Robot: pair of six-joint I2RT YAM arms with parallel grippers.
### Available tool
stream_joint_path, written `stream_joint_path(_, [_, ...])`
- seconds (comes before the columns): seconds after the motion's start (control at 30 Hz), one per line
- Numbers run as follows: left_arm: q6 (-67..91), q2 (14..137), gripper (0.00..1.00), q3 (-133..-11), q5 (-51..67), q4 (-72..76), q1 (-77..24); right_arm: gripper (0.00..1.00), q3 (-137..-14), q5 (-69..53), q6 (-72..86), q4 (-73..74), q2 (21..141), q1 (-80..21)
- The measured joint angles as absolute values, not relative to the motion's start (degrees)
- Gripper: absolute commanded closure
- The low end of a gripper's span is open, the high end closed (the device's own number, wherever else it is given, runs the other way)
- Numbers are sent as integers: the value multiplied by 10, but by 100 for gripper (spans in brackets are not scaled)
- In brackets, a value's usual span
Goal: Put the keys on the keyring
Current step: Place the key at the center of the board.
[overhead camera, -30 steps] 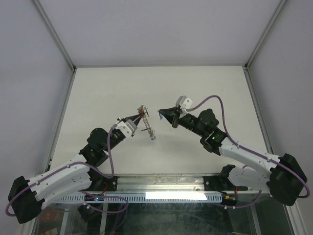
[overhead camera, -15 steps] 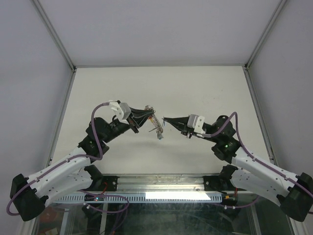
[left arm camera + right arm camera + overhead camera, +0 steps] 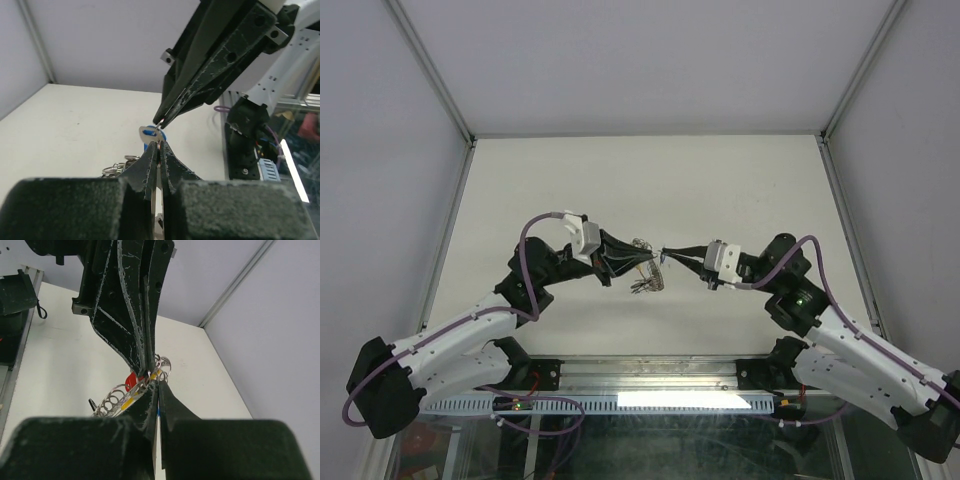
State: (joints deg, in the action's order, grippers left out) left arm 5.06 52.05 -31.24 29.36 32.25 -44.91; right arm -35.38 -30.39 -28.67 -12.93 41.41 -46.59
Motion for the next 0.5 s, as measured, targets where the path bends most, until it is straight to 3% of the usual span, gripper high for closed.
stream_joint_path(0.23, [56, 550, 100, -319, 375, 352, -449, 100, -358, -328, -288, -110, 424, -465])
stream_joint_path(0.5, [57, 544, 100, -319, 381, 374, -449, 100, -353, -321, -277, -109, 387, -463])
